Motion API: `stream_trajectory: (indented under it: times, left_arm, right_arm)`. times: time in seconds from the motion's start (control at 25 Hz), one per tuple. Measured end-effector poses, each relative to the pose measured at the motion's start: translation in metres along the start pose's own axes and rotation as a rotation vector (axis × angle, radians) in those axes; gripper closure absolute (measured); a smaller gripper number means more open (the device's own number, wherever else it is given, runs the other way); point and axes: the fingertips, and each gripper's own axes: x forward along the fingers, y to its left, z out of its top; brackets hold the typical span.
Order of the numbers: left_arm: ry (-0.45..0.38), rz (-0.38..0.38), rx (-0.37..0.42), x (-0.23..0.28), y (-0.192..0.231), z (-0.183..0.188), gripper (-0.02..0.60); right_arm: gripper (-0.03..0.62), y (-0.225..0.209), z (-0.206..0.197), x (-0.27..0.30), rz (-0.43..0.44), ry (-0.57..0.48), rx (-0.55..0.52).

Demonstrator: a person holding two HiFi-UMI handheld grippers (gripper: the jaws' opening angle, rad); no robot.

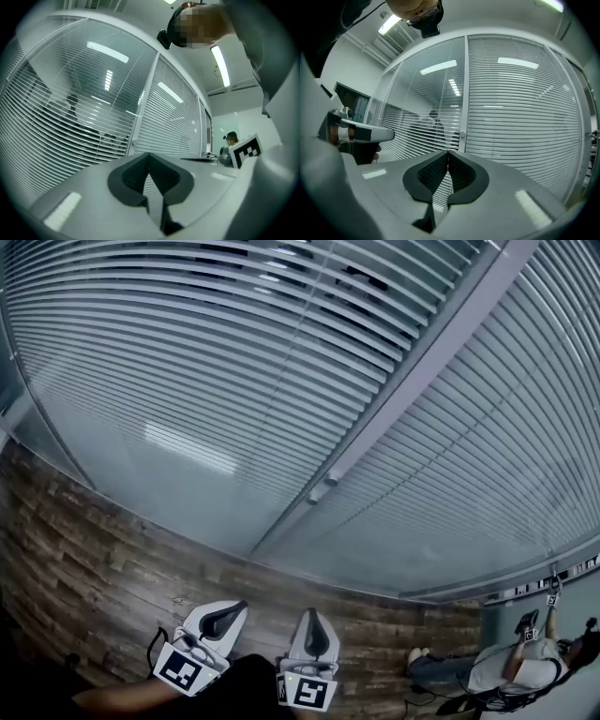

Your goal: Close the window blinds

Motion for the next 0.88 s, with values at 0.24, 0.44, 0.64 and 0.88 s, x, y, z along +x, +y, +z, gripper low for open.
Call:
stream_trajectory:
  times: [0.24, 0.44, 0.64, 0.88]
  left_arm:
    - [0.003, -0.01, -0.023, 0.04, 0.004, 0.002, 0.583]
    - [0.026, 0.055, 0.03, 0.058, -0.003, -0.007, 0.583]
    - [0.036, 0.078, 0.056, 0.076, 0.011, -0.007, 0.583]
    - [0.014, 0.123, 0.038, 0.077, 0.031, -0.004, 0.583]
  right_arm:
    - [0.582, -0.013, 0.013, 0.046, 0.058, -0.013, -0.011]
    - [0.571, -0.036, 0.019, 0.069, 0.116, -0.014, -0.017]
    - [0.557, -0.046, 0.037, 0.097, 0.134, -0.062, -0.007]
    - [0.542, -0.053, 0.037, 0.132, 0.12, -0.06, 0.016]
